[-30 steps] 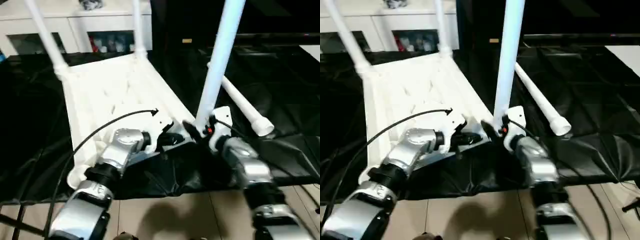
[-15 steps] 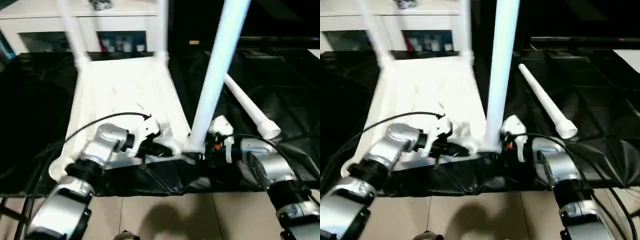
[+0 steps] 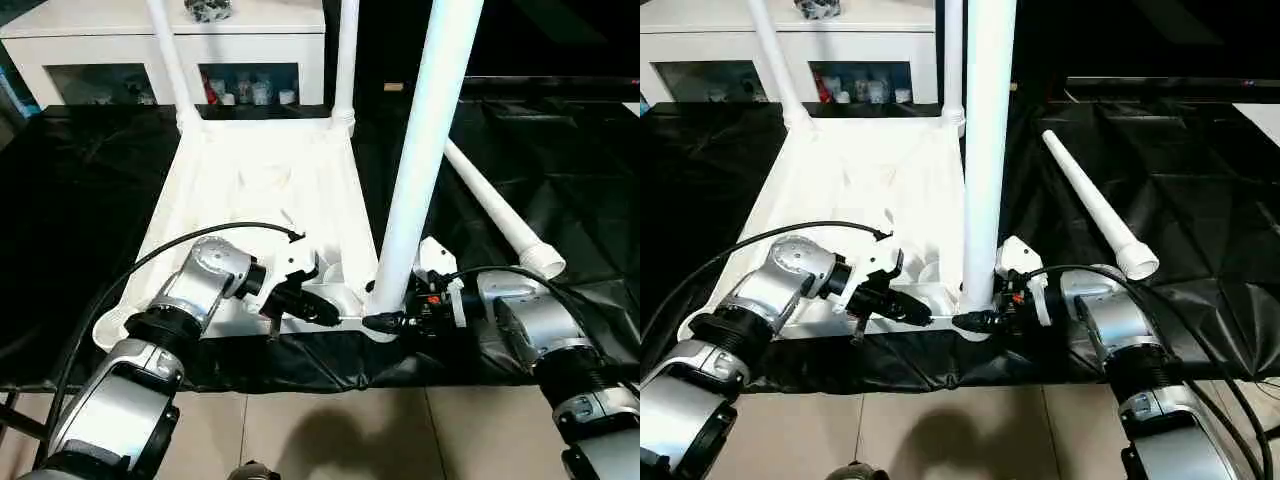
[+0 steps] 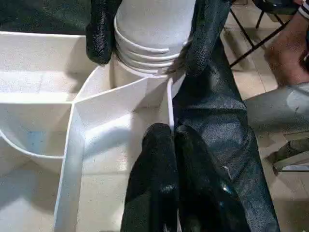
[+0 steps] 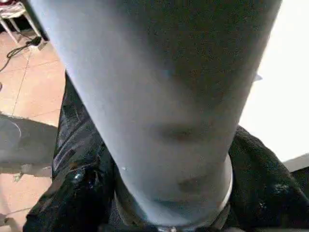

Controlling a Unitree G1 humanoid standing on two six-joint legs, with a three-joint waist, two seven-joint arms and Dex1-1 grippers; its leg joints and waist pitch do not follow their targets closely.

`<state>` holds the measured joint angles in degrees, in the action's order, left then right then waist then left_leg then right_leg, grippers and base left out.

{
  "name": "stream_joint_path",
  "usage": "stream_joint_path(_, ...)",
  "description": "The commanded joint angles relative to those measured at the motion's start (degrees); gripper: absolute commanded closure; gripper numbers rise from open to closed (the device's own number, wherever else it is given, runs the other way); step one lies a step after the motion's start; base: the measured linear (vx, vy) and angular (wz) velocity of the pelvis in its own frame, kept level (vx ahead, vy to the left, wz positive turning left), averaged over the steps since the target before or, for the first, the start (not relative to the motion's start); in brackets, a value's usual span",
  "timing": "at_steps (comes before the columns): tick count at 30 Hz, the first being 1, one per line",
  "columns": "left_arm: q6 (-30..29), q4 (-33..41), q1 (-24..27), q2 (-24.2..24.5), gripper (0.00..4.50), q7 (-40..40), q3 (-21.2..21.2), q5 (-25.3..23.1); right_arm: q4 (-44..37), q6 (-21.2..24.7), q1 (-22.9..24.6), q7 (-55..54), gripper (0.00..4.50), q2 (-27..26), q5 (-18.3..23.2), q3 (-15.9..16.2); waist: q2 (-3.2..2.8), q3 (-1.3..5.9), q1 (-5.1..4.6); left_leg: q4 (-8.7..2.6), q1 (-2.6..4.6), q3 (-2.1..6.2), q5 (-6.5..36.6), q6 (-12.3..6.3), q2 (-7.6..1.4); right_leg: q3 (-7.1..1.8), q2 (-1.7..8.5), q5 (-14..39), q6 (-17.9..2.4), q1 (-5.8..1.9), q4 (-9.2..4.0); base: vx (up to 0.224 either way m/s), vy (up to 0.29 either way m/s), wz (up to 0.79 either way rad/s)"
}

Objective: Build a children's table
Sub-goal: Rotate leg to tighten

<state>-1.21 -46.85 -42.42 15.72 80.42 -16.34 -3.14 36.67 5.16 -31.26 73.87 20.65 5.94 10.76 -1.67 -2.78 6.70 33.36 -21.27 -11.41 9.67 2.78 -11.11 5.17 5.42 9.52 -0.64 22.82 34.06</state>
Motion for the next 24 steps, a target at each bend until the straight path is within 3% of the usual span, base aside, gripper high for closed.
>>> stream_joint_path(1, -0.65, 0.25, -1.12, -3.17, 4.50, -4.22, 0.44, 1.01, 1.86, 0.99, 0.37, -7.28, 1.74, -4.95, 0.60, -0.36, 0.49, 3.53, -0.24, -3.95, 0.83, 1.25, 15.38, -2.32, -2.62, -2.74, 3.90, 17.61, -13.06, -2.56, -4.29, 0.000, 0.000, 0.00)
stream_joint_path(2, -0.65, 0.25, -1.12, -3.17, 4.50, -4.22, 0.44, 1.01, 1.86, 0.99, 0.37, -7.28, 1.74, -4.95, 0.60, -0.36, 0.46, 3.51, -0.37, -4.02, 0.93, 1.32, 16.19, -1.90, -2.66, -2.72, 3.94, 18.83, -12.78, -2.47, -4.36, 0.000, 0.000, 0.00)
stream_joint_path(4, -3.29, -0.14, -1.38, -4.86, 4.50, -12.70, 2.58, 0.62, 3.94, 1.27, 0.25, -21.56, 1.77, -7.35, -0.42, -4.57, 0.77, 3.35, -0.65, -4.13, 1.21, 1.37, 17.79, -0.87, -2.61, -2.73, 4.00, 22.41, -11.71, -2.22, -4.80, 0.000, 0.000, 0.00)
stream_joint_path(5, -3.87, -0.17, -1.41, -5.28, 4.50, -14.77, 3.01, 0.43, 4.35, 1.54, 0.27, -24.95, 1.77, -7.95, -0.65, -5.54, 0.60, 3.21, -0.90, -4.22, 1.45, 1.56, 18.90, 0.11, -2.58, -2.75, 4.13, 24.81, -11.08, -1.96, -5.03, 0.000, 0.000, 0.00)
stream_joint_path(8, -6.37, 0.58, -0.88, -7.18, 4.50, -19.52, 4.30, 0.69, 3.64, 3.15, 1.09, -33.74, 1.79, -10.20, -1.75, -7.30, 0.89, 3.16, -1.94, -4.45, 1.06, 1.86, 19.78, 0.49, -2.32, -2.59, 4.05, 27.51, -8.80, -2.17, -5.55, 0.000, 0.000, 0.00)
stream_joint_path(11, -8.40, 1.29, -0.38, -9.19, 4.50, -23.51, 5.33, 0.92, 3.08, 4.85, 1.60, -40.93, 1.79, -12.74, -2.04, -9.51, 0.91, 3.26, -2.34, -4.50, 0.71, 1.92, 18.98, 0.14, -2.20, -2.54, 3.98, 26.01, -8.55, -2.31, -5.50, 0.000, 0.000, 0.00)
stream_joint_path(12, -10.16, 2.67, 0.53, -12.40, 4.50, -27.85, 5.85, 1.17, 2.48, 6.58, 2.24, -47.68, 1.79, -16.13, -1.73, -11.55, 1.00, 3.32, -2.53, -4.42, 0.76, 1.77, 18.21, 0.00, -2.23, -2.75, 3.91, 24.50, -8.88, -2.22, -5.36, 0.000, 0.000, 0.00)
stream_joint_path(13, -10.35, 2.88, 0.68, -12.89, 4.50, -28.39, 5.86, 1.21, 2.42, 6.75, 2.33, -48.52, 1.79, -16.67, -1.64, -11.79, 0.99, 3.30, -2.73, -4.36, 0.92, 1.62, 18.00, -0.17, -2.21, -2.83, 3.83, 23.14, -9.63, -1.97, -5.37, 0.000, 0.000, 0.00)
stream_joint_path(15, -10.50, 3.03, 0.77, -13.35, 4.50, -28.90, 5.86, 1.25, 2.43, 6.87, 2.37, -49.28, 1.79, -17.15, -1.53, -11.99, 0.98, 3.57, -2.78, -4.22, 0.85, 1.54, 16.91, -0.85, -2.06, -2.77, 3.72, 20.81, -10.10, -2.19, -5.20, 0.000, 0.000, 0.00)
stream_joint_path(18, -10.56, 3.72, 1.12, -14.90, 4.50, -29.30, 4.96, 1.35, 1.85, 4.93, 2.52, -51.74, 1.10, -19.22, 0.51, -13.27, 0.71, 3.55, -2.95, -4.27, 0.79, 1.42, 16.53, -1.43, -2.07, -2.80, 3.61, 18.31, -10.66, -2.25, -5.14, 0.000, 0.000, 0.00)
stream_joint_path(20, -9.72, 2.77, 0.55, -14.65, 4.50, -28.51, 4.50, 0.84, 2.33, 4.55, 2.15, -51.54, 1.10, -18.86, 0.47, -13.15, 0.44, 3.52, -3.02, -4.29, 0.81, 1.39, 16.88, -1.65, -1.98, -2.76, 3.54, 17.99, -10.79, -2.32, -5.22, 0.000, 0.000, 0.00)
stream_joint_path(21, -9.72, 2.77, 0.55, -14.65, 4.50, -28.51, 4.50, 0.84, 2.33, 4.55, 2.15, -51.54, 1.01, -18.86, 0.47, -13.15, 0.56, 3.51, -3.04, -4.28, 0.76, 1.37, 16.90, -1.70, -1.96, -2.76, 3.52, 17.94, -10.79, -2.39, -5.24, 0.000, 0.000, 0.00)
stream_joint_path(24, -9.45, 2.47, 0.19, -14.00, 4.50, -28.45, 4.53, 0.05, 1.39, 3.08, 1.93, -53.52, 0.67, -17.46, -1.52, -13.98, 0.03, 3.61, -2.93, -4.30, 0.94, 1.40, 16.76, -1.36, -2.05, -2.77, 3.50, 16.64, -11.12, -2.33, -5.12, 0.000, 0.000, 0.00)
